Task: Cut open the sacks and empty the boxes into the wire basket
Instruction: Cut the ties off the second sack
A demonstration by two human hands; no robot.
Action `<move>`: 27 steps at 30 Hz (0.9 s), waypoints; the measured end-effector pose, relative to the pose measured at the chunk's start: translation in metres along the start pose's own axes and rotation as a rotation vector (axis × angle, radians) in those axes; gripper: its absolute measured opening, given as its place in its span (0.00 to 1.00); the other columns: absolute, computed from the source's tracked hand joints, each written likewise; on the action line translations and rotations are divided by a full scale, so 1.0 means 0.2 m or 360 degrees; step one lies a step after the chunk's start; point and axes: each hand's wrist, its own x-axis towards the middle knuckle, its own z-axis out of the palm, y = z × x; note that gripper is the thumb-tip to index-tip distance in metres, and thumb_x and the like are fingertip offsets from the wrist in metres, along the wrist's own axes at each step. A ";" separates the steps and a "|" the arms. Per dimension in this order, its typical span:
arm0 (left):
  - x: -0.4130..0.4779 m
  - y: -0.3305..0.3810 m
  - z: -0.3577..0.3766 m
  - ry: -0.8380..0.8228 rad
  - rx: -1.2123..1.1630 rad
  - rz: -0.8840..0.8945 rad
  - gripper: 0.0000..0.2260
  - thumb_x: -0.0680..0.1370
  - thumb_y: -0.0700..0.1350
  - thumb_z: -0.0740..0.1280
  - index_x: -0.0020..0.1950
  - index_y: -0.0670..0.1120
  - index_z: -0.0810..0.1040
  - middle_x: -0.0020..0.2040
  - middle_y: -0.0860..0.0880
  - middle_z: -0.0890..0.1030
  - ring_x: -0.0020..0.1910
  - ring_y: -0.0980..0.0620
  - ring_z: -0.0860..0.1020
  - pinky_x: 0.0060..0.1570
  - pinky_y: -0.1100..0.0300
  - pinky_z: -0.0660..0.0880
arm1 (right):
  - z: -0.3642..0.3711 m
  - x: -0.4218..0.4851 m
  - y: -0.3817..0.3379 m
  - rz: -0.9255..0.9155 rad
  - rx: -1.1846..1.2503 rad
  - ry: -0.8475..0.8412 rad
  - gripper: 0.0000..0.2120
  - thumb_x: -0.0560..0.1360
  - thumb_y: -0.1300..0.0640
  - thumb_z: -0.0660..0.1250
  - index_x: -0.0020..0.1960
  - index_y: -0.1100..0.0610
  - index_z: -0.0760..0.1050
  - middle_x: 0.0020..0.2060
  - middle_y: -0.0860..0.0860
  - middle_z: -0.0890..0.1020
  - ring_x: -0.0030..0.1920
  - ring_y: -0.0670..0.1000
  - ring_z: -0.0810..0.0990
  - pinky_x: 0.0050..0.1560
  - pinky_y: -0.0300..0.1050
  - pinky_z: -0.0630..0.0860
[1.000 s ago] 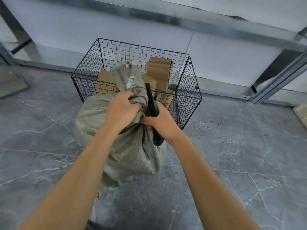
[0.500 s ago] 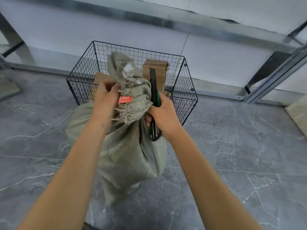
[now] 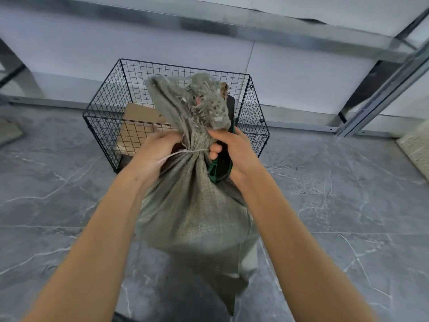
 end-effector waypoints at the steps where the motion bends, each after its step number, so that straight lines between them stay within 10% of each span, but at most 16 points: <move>1: 0.00 0.00 0.01 -0.0119 -0.0080 -0.0019 0.21 0.68 0.47 0.69 0.53 0.33 0.80 0.53 0.31 0.80 0.52 0.37 0.80 0.60 0.43 0.74 | -0.01 0.01 0.00 0.0006 0.0019 0.0015 0.07 0.76 0.70 0.61 0.47 0.59 0.69 0.32 0.52 0.68 0.22 0.45 0.66 0.22 0.38 0.67; 10: -0.06 0.00 0.11 -0.0449 0.0070 0.0089 0.07 0.75 0.41 0.70 0.52 0.43 0.81 0.45 0.47 0.86 0.47 0.53 0.83 0.43 0.68 0.77 | -0.05 0.02 -0.08 0.0138 -0.0480 -0.0075 0.04 0.73 0.63 0.70 0.41 0.61 0.75 0.26 0.53 0.70 0.23 0.47 0.67 0.23 0.38 0.70; 18: -0.04 -0.01 0.15 -0.0150 0.0149 0.0142 0.04 0.73 0.41 0.72 0.46 0.48 0.82 0.41 0.53 0.86 0.42 0.58 0.83 0.40 0.68 0.76 | -0.06 -0.03 -0.12 -0.0213 -0.1052 -0.0028 0.06 0.74 0.60 0.69 0.44 0.59 0.72 0.25 0.52 0.72 0.22 0.50 0.68 0.25 0.41 0.70; 27: 0.01 -0.04 0.23 0.0001 -0.0051 -0.0193 0.06 0.70 0.41 0.73 0.46 0.46 0.81 0.44 0.48 0.85 0.44 0.49 0.83 0.47 0.54 0.79 | -0.16 -0.15 -0.18 0.0126 -0.0820 0.0071 0.21 0.81 0.42 0.52 0.44 0.58 0.72 0.28 0.51 0.75 0.24 0.48 0.66 0.25 0.43 0.64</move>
